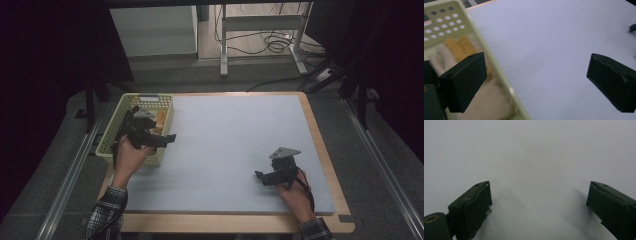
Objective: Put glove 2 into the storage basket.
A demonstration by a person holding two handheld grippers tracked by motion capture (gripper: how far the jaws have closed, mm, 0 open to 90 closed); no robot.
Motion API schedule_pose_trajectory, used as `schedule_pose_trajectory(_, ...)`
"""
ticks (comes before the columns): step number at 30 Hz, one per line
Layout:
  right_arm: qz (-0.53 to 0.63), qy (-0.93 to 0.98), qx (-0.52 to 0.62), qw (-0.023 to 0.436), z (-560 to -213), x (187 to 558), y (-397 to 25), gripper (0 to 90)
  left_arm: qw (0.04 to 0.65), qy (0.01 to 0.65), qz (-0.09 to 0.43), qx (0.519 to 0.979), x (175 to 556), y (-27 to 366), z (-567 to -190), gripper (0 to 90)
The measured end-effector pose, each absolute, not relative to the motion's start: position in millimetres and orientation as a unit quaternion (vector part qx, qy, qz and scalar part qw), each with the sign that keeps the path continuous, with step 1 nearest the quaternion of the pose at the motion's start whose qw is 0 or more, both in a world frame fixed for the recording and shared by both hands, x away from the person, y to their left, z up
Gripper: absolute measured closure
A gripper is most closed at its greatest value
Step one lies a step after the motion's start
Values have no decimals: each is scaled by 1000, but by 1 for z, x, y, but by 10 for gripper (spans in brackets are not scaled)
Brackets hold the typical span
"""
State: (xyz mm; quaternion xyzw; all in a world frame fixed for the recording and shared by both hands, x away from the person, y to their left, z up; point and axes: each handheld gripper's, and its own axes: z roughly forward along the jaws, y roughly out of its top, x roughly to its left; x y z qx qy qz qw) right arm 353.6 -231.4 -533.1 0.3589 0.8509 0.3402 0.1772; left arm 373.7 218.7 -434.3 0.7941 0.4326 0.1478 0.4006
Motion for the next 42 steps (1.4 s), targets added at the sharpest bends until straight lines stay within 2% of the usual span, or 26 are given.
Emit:
schedule_pose_trajectory(9, 340, 851, 360, 176, -533, 353, -231, 57, 423, 390, 140, 806, 360, 187, -435, 27)
schedule_pose_trajectory(17, 340, 851, 359, 178, -533, 353, -231, 57, 441, 356, 123, 815, 340, 162, -449, 27)
schedule_pose_trajectory(31, 340, 851, 360, 177, -533, 354, -231, 56, 423, 334, 107, 835, 318, 145, -497, 21)
schedule_pose_trajectory(42, 340, 851, 360, 177, -533, 354, -231, 56, 378, 355, 105, 849, 306, 146, -539, 17)
